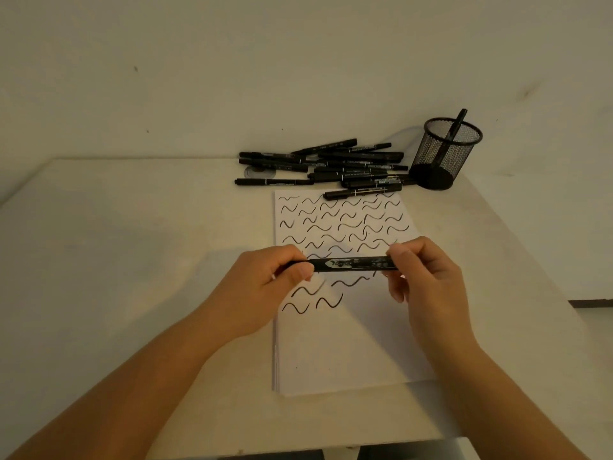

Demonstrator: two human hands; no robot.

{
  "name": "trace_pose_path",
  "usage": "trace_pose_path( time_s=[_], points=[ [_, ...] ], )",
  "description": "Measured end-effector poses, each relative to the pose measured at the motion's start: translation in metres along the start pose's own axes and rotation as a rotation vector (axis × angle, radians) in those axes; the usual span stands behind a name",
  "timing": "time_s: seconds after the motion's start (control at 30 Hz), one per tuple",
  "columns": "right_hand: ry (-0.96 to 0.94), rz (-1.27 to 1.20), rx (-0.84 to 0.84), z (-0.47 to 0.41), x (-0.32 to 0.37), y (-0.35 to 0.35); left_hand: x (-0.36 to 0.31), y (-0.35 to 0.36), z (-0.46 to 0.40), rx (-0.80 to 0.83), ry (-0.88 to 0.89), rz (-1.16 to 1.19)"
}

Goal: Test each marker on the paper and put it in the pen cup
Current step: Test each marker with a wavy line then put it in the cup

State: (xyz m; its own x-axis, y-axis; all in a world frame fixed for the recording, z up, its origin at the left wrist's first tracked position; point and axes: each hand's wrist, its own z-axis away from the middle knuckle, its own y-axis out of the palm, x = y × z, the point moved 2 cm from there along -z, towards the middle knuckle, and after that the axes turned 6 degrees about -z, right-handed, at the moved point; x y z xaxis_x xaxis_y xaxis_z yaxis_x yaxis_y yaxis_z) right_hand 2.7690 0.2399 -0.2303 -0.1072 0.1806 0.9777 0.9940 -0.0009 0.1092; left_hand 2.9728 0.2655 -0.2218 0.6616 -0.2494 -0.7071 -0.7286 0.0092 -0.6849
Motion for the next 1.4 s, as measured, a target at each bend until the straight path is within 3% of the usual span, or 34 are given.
trace_pose_path(
  time_s=[0.07,0.2,0.37,0.47,0.6,0.77,0.97,1.2,1.4],
  points=[
    [-0.152,0.295,0.069,-0.008,0.008,-0.001,0.0,-0.01,-0.006,-0.033,0.009,-0.111],
    [-0.569,0.962,0.366,-0.027,0.032,0.014,-0.011,-0.025,-0.028,-0.04,0.058,-0.382],
    [-0.819,1.149,0.465,-0.059,0.047,0.032,-0.029,-0.029,-0.066,-0.104,0.183,-0.655],
    [-0.855,1.215,0.435,-0.084,0.054,0.032,-0.032,-0.035,-0.085,-0.163,0.206,-0.61],
    [-0.634,1.101,0.195,-0.133,0.069,0.01,-0.014,-0.05,-0.119,-0.189,0.084,-0.455],
    [-0.377,0.587,-0.193,-0.19,0.08,-0.036,0.04,-0.07,-0.167,-0.044,-0.052,-0.614],
    [-0.235,0.287,-0.475,-0.211,0.056,-0.065,0.097,-0.077,-0.194,0.024,-0.164,-0.718],
    [-0.272,0.312,-0.55,-0.224,0.04,-0.073,0.124,-0.072,-0.198,0.007,-0.107,-0.854],
    [-0.225,0.587,-0.398,-0.227,0.02,-0.068,0.133,-0.069,-0.203,-0.02,-0.113,-0.895]
  ],
)
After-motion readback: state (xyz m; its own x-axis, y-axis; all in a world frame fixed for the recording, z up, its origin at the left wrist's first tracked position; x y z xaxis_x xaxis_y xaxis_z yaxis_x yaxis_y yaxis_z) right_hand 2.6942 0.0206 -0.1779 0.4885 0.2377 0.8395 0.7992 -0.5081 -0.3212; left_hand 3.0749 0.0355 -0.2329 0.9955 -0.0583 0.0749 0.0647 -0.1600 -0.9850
